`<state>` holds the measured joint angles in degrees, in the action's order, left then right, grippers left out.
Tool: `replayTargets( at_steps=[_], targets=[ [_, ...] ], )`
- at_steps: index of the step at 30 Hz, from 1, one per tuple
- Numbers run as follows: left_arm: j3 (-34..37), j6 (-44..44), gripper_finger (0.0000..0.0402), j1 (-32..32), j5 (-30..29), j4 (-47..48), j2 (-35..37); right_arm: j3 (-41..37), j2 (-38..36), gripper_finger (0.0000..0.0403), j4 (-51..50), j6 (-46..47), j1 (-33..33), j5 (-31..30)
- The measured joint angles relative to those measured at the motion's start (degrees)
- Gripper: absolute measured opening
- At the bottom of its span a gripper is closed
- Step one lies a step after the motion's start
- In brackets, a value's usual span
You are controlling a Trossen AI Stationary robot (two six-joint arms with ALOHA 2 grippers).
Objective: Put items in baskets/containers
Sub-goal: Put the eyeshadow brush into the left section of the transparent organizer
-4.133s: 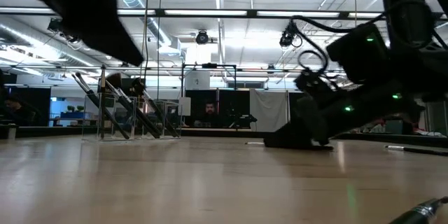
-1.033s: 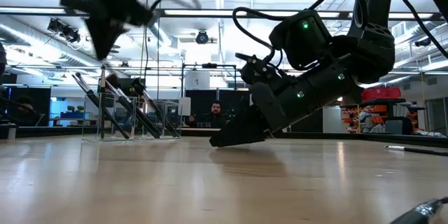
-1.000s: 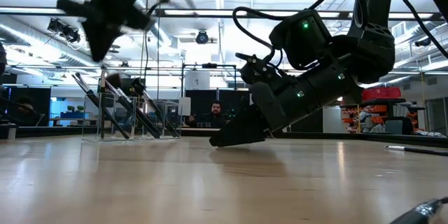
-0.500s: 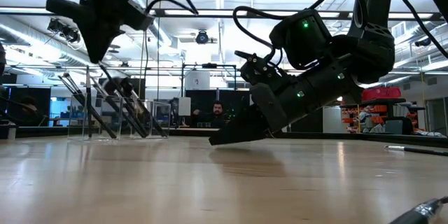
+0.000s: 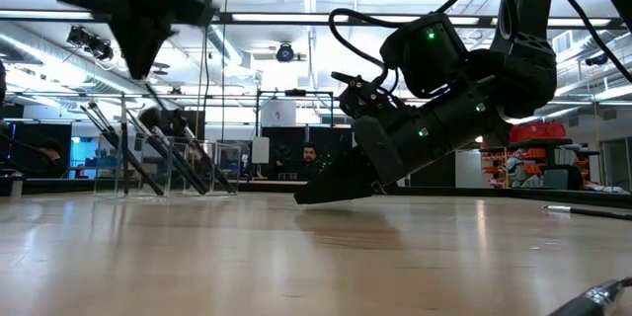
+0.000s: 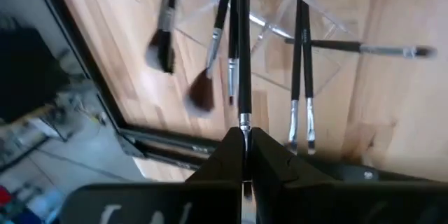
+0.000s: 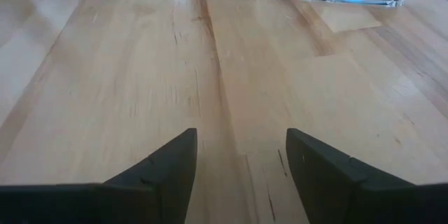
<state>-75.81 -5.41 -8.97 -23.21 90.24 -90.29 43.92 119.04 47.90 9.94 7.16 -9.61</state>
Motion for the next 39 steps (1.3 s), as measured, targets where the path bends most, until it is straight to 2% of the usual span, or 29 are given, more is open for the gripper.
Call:
replayTargets(
  at_steps=[2,7,16,23,33,36,39],
  targets=[
    [-2.13,-0.22,0.001,-1.53,0.12,-0.08,0.01,0.0,0.0,0.0224,0.0,0.08,0.0,0.0],
    [-4.38,-2.37,0.0013,-4.48,5.72,-0.28,0.04,0.0,0.02,0.0224,0.0,0.08,0.0,0.0],
    [-4.38,-4.39,0.0015,-7.07,3.59,-0.24,0.03,0.0,0.02,0.0224,0.0,0.08,0.44,0.04],
    [-4.4,-4.41,0.001,-7.04,8.48,-0.2,0.03,0.0,0.02,0.0224,0.0,0.08,0.42,0.04],
    [-4.4,-4.48,0.0011,-6.21,9.52,-0.22,0.03,0.0,0.04,0.0224,0.0,0.06,0.42,0.04],
    [-4.4,-5.89,0.0022,-5.0,13.22,-0.2,-0.55,0.0,0.04,0.0224,0.0,0.06,0.42,0.04],
    [-4.4,-6.17,0.0044,-3.98,13.4,-0.21,-2.19,0.0,0.04,0.0224,0.02,0.06,0.42,0.04]
  ],
)
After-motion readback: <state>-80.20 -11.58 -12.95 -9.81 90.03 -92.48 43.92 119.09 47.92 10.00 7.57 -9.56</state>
